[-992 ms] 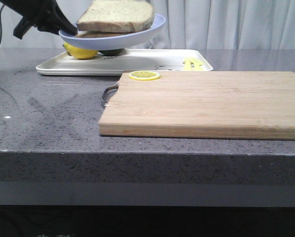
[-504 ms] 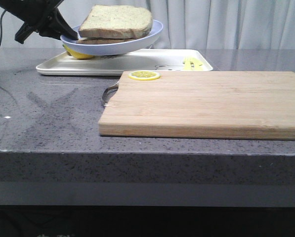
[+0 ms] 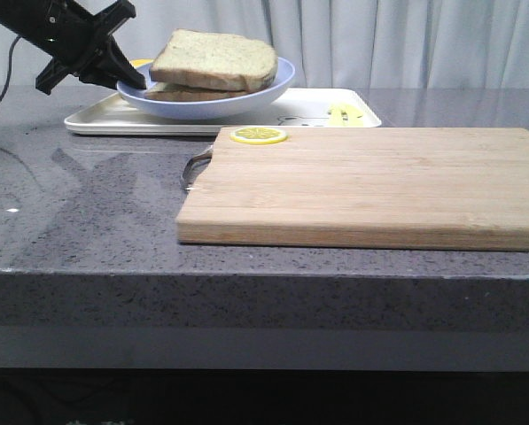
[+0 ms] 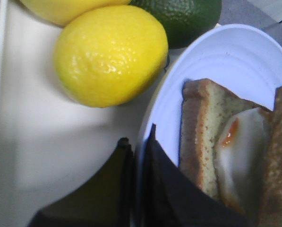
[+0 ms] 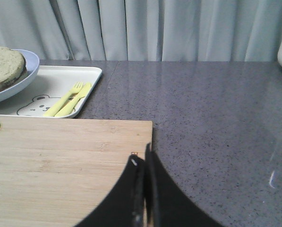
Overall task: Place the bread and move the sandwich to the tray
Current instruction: 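Lift the plate with the left gripper and carry it over the white tray, then lower the plate onto the white tray with the left gripper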
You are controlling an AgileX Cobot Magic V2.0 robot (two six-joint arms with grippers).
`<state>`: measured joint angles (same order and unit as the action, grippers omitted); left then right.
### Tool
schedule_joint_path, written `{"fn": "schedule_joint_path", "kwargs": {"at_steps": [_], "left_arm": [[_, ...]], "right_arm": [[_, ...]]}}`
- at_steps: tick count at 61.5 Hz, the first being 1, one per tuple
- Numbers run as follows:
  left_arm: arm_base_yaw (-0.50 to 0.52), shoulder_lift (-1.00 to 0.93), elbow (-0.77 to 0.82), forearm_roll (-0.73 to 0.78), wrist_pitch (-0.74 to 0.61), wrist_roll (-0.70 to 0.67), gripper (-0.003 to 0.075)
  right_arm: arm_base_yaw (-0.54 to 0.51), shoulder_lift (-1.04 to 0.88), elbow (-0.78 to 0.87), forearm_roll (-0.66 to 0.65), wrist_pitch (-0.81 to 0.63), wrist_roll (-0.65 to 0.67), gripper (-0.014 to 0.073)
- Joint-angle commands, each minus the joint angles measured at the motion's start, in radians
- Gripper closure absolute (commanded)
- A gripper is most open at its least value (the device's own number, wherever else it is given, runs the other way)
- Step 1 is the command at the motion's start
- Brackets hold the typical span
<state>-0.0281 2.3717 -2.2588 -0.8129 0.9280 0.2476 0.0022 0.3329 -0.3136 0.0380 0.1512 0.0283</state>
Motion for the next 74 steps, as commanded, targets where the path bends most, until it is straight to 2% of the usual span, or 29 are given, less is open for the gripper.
{"fn": "schedule_joint_path", "kwargs": {"at_steps": [1,18,30,37,64,74], "left_arm": [[-0.007,-0.082,-0.041,-0.094,-0.053,-0.023,0.0737],[-0.020,-0.082,-0.041,-0.063,-0.070,-0.021,0.0725],[-0.027,-0.082,-0.041,-0.023,-0.082,-0.021,0.0573],[-0.027,-0.082,-0.041,-0.021,-0.082,-0.021,0.0524],[-0.016,-0.084,-0.041,-0.034,-0.078,-0.023,0.0433],[0.032,-0.094,-0.077,-0.071,0.037,-0.023,0.0435]], "right_arm": [[0.001,0.005,-0.027,-0.003,-0.078,0.001,0.0654],[0.001,0.005,-0.027,-0.003,-0.079,0.001,0.0654],[0.001,0.005,-0.027,-0.003,-0.079,0.001,0.0654],[0.001,0.005,-0.027,-0.003,-0.081,0.001,0.0654],[0.001,0.005,-0.027,-0.003,-0.081,0.001,0.0654],[0.001,0.005,-0.027,-0.003,-0.081,0.001,0.0654]]}}
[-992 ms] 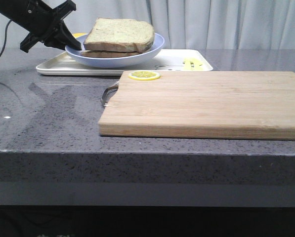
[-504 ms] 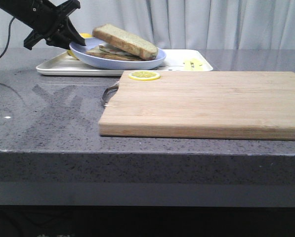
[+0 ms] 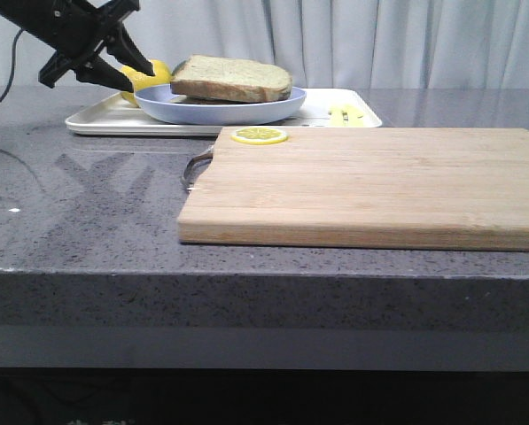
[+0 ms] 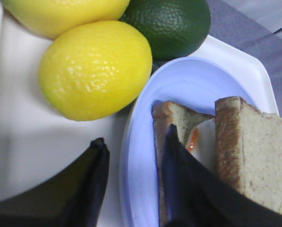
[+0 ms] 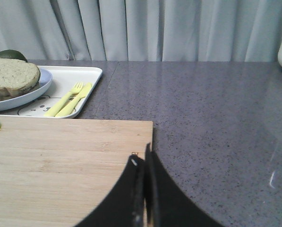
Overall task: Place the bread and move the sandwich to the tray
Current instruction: 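Lower the plate onto the white tray with the left gripper, then open the left gripper and withdraw it from the plate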
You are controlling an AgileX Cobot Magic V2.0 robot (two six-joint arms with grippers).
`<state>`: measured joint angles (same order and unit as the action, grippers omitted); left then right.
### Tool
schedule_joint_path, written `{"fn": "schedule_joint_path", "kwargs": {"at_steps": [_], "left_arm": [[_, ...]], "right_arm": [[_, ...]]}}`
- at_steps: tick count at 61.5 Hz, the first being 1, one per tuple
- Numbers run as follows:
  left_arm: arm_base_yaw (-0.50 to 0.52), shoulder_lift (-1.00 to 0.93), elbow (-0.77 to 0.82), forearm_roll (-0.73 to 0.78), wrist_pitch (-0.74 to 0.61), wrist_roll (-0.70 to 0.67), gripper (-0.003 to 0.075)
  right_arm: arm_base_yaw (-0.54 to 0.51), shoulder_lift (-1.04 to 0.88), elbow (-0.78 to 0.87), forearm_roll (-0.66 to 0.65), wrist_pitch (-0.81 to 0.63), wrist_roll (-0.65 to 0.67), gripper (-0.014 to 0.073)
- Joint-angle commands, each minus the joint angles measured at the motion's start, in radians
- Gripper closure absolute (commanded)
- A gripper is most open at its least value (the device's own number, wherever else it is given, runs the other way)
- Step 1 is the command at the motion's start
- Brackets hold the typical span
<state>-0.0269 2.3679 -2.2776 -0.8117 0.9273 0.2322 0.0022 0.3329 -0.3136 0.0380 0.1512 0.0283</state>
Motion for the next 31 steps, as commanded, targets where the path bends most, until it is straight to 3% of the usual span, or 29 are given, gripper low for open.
{"fn": "schedule_joint_path", "kwargs": {"at_steps": [1,7,12,18,22,31], "left_arm": [[0.036,-0.090,-0.065,-0.076,0.052,-0.007,0.0435],[0.072,-0.090,-0.107,-0.087,0.129,-0.007,0.0438],[0.098,-0.090,-0.143,-0.087,0.192,-0.007,0.0485],[0.118,-0.090,-0.171,-0.087,0.244,-0.007,0.0610],[0.124,-0.095,-0.176,-0.087,0.258,-0.007,0.0732],[0.128,-0.109,-0.176,-0.087,0.267,0.002,0.0739]], "right_arm": [[0.001,0.005,-0.027,-0.003,-0.081,0.001,0.0654],[0.001,0.005,-0.027,-0.003,-0.081,0.001,0.0654],[0.001,0.005,-0.027,-0.003,-0.081,0.001,0.0654],[0.001,0.005,-0.027,-0.003,-0.081,0.001,0.0654],[0.001,0.005,-0.027,-0.003,-0.081,0.001,0.0654],[0.001,0.005,-0.027,-0.003,-0.081,0.001,0.0654]]}}
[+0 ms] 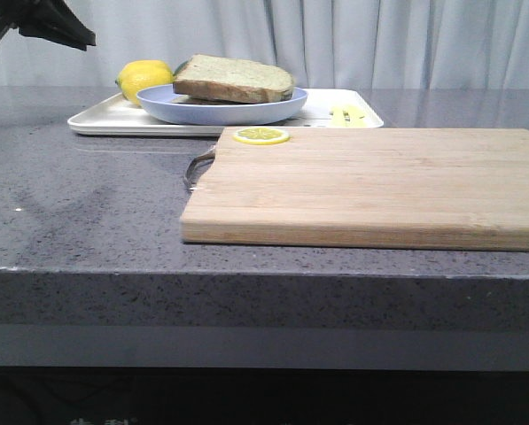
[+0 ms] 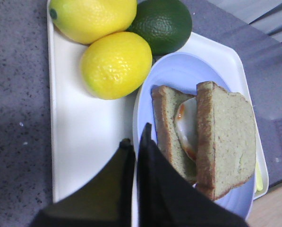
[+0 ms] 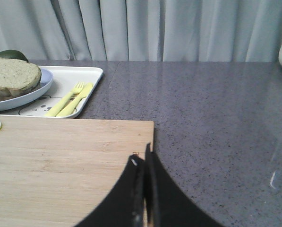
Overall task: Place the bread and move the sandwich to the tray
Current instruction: 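Open the left gripper and withdraw it from the plate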
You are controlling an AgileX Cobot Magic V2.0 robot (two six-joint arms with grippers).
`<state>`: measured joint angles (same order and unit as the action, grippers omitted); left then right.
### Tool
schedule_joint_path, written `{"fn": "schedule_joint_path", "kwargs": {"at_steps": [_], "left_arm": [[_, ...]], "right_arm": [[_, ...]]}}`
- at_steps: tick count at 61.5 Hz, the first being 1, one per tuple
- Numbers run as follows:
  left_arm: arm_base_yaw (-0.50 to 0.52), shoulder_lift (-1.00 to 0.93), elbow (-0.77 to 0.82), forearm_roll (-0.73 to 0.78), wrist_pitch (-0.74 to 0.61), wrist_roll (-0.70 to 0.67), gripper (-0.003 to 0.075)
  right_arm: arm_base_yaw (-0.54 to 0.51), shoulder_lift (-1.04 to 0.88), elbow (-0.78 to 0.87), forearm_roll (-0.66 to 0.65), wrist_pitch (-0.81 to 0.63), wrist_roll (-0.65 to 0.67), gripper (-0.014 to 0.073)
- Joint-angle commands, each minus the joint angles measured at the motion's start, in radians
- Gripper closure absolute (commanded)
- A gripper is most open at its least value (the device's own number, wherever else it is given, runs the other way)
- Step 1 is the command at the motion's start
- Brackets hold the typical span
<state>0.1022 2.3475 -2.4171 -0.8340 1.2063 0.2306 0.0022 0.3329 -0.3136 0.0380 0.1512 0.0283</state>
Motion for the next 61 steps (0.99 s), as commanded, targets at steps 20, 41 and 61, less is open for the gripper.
{"fn": "schedule_joint_path", "kwargs": {"at_steps": [20,41,61], "left_arm": [[-0.061,-0.198,-0.037,0.276,0.028,-0.077,0.0739],[-0.112,-0.316,-0.037,0.347,0.006,-0.139,0.0739],[-0.114,-0.321,-0.037,0.349,0.016,-0.141,0.0739]], "right_arm": [[0.001,0.005,-0.027,-0.003,-0.081,0.001,0.0654],[0.001,0.005,-0.027,-0.003,-0.081,0.001,0.0654],[0.001,0.005,-0.027,-0.003,-0.081,0.001,0.0654]]}}
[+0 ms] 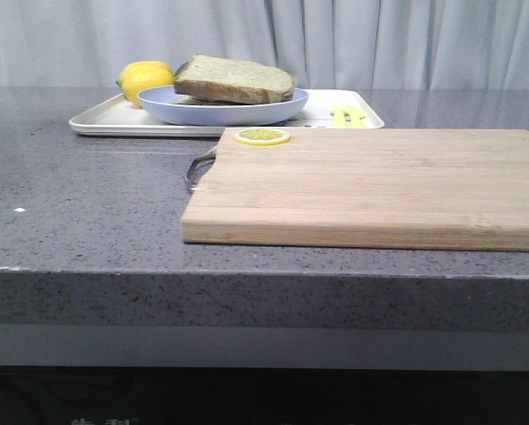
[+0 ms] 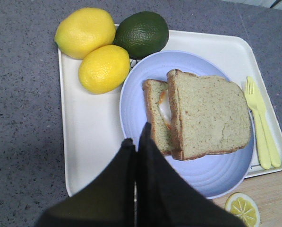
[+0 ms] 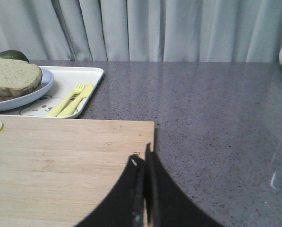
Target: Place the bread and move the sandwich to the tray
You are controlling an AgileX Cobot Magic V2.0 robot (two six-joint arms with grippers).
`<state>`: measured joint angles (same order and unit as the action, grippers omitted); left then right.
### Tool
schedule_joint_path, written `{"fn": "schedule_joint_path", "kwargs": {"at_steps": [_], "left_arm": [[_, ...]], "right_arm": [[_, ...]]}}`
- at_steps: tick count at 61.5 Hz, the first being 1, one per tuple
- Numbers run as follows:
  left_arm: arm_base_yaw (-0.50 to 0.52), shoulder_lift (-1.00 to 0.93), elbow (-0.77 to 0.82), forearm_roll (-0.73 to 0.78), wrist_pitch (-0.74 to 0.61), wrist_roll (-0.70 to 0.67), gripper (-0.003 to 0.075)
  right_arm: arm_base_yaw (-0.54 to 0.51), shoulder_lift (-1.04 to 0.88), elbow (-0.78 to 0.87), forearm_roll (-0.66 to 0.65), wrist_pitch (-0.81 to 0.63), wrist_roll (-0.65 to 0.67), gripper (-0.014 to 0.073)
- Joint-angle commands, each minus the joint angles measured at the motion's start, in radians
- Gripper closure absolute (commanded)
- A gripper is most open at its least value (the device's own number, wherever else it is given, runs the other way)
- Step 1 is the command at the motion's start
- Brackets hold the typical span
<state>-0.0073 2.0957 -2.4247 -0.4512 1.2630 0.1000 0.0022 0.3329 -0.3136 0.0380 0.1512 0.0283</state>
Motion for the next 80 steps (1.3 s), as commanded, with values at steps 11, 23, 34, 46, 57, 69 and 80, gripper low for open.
{"fn": "schedule_joint_path", "kwargs": {"at_steps": [11,23,34,46,57,69,80], "left_arm": [[-0.007,-0.073,-0.029,-0.034,-0.033,-0.010,0.0739],[-0.007,-0.103,-0.029,-0.027,-0.009,-0.028,0.0739],[-0.015,-0.198,-0.029,0.152,-0.009,-0.112,0.0739],[-0.042,-0.393,0.128,0.204,-0.009,-0.136,0.0739],[-0.077,-0.623,0.488,0.414,-0.053,-0.154,0.0739],[-0.077,-0.945,0.967,0.415,-0.373,-0.154,0.0739],[-0.077,-1.233,1.367,0.415,-0.685,-0.152,0.0739]], "right_arm": [[0.001,0.005,-0.027,-0.003,-0.081,0.001,0.0654],[0.001,0.005,-0.027,-0.003,-0.081,0.001,0.0654],[0.001,0.005,-0.027,-0.003,-0.081,0.001,0.0654],[0.001,0.005,-0.027,-0.003,-0.081,0.001,0.0654],[0.001,0.005,-0.027,-0.003,-0.081,0.001,0.0654],[0.001,0.005,-0.027,-0.003,-0.081,0.001,0.0654],[0.001,0.005,-0.027,-0.003,-0.081,0.001,0.0654]]}}
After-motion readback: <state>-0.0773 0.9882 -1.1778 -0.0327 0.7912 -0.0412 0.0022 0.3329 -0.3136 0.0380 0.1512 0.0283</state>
